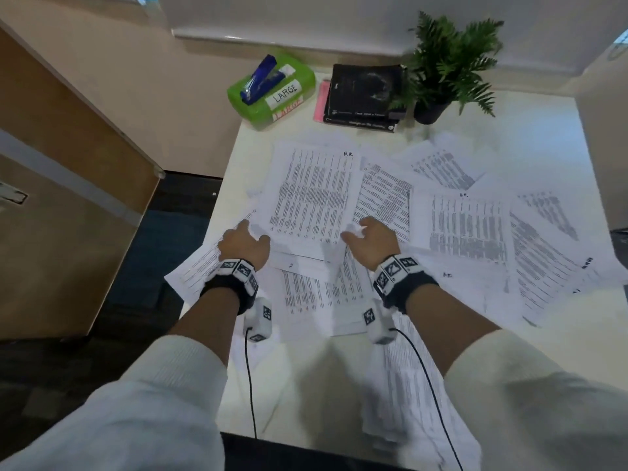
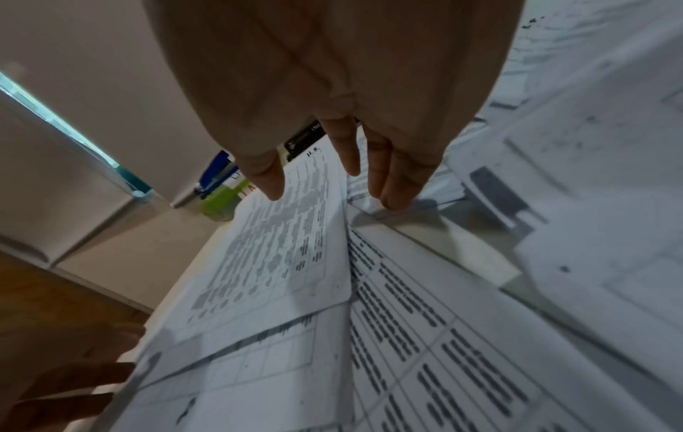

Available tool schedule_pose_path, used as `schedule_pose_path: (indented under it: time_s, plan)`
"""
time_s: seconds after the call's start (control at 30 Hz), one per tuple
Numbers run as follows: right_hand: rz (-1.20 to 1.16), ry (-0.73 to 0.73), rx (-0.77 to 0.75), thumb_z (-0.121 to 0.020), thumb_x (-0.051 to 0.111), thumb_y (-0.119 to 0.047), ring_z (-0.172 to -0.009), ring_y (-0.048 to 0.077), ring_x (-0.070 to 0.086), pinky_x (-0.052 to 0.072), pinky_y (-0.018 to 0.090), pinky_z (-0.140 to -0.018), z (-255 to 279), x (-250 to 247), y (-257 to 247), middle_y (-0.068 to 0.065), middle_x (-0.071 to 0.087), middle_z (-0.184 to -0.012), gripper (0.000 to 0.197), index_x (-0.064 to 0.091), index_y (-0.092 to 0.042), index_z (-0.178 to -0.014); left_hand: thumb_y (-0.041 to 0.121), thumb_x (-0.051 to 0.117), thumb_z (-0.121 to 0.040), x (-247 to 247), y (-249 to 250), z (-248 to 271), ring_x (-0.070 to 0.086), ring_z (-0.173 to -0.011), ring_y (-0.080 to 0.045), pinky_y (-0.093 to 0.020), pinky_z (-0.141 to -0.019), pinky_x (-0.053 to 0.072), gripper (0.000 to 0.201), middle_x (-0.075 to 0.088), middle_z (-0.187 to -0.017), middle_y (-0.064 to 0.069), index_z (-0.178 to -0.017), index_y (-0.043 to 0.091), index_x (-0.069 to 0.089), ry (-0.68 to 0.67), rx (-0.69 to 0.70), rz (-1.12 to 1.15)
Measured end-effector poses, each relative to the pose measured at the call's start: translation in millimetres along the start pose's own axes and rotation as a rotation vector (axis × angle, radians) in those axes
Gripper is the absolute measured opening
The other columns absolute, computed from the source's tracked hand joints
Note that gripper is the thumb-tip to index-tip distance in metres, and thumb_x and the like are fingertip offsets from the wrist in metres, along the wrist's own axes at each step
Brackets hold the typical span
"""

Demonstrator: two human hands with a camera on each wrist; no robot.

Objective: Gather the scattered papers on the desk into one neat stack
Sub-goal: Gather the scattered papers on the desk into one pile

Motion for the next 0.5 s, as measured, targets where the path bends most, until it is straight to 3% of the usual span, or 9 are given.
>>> schedule_pose_path:
  time_s: [0.1,0.23,0.33,0.37,0.47,0.5]
  plan:
    - [0.059,-0.026,0.096,-0.094,0.056,-0.048,-0.133,0.028,0.047,0.039,0.031,-0.102,-23,10,-4,0.011,0.046,-0.148,0.070,0.036,-0.008,-0.147,0.039,0.052,-0.092,2,1,-15,0.043,-0.131,-0.040,-0.049,-0.107,0.040,0.064,0.047,-0.142,-0.021,-0.149,0.014,0.035,-0.049,0.021,-0.023]
    - [0.147,-0.005,0.142,-0.094,0.052,-0.055,-0.128,0.030,0.050,0.041,0.034,-0.099,-44,18,-12,0.013,0.051,-0.143,0.069,0.042,-0.005,-0.141,0.037,0.052,-0.093,9,8,-16,0.060,-0.108,-0.037,-0.041,-0.088,0.053,0.047,0.061,-0.122,-0.018,-0.127,0.004,0.051,-0.114,0.034,-0.004]
    - [0.169,-0.030,0.196,-0.095,0.054,-0.052,-0.128,0.033,0.051,0.045,0.037,-0.094,-49,29,-14,0.015,0.050,-0.142,0.071,0.039,-0.002,-0.143,0.041,0.052,-0.092,16,12,-7,0.061,-0.107,-0.036,-0.040,-0.088,0.053,0.048,0.061,-0.120,-0.016,-0.125,0.006,0.052,-0.155,0.028,-0.021]
    - [0.158,-0.025,0.216,-0.095,0.056,-0.048,-0.123,0.032,0.053,0.046,0.035,-0.091,-49,31,-13,0.015,0.051,-0.139,0.068,0.038,-0.003,-0.144,0.042,0.053,-0.091,19,12,-4,0.062,-0.105,-0.035,-0.041,-0.089,0.054,0.048,0.062,-0.119,-0.015,-0.124,0.007,0.052,-0.161,0.034,-0.012]
    - [0.053,0.048,0.157,-0.096,0.059,-0.026,-0.083,0.017,0.059,0.048,0.026,-0.066,-47,31,-13,0.007,0.061,-0.110,0.037,0.051,-0.008,-0.127,0.035,0.054,-0.091,20,12,4,0.062,-0.104,-0.035,-0.046,-0.088,0.055,0.049,0.061,-0.120,-0.014,-0.132,0.009,0.046,-0.169,0.037,0.039]
    - [0.010,0.063,0.132,-0.096,0.059,-0.022,-0.081,0.017,0.060,0.050,0.028,-0.065,-46,30,-11,0.007,0.064,-0.110,0.030,0.054,-0.010,-0.122,0.027,0.053,-0.092,18,13,6,0.062,-0.102,-0.035,-0.045,-0.086,0.055,0.049,0.061,-0.119,-0.015,-0.137,0.010,0.041,-0.163,0.045,0.070]
Point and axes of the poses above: each hand's wrist, its own z-axis away from the middle knuckle, its own x-axis out of the palm, y = z × x, the point moved 6 cm from there along -z, towards the middle knuckle
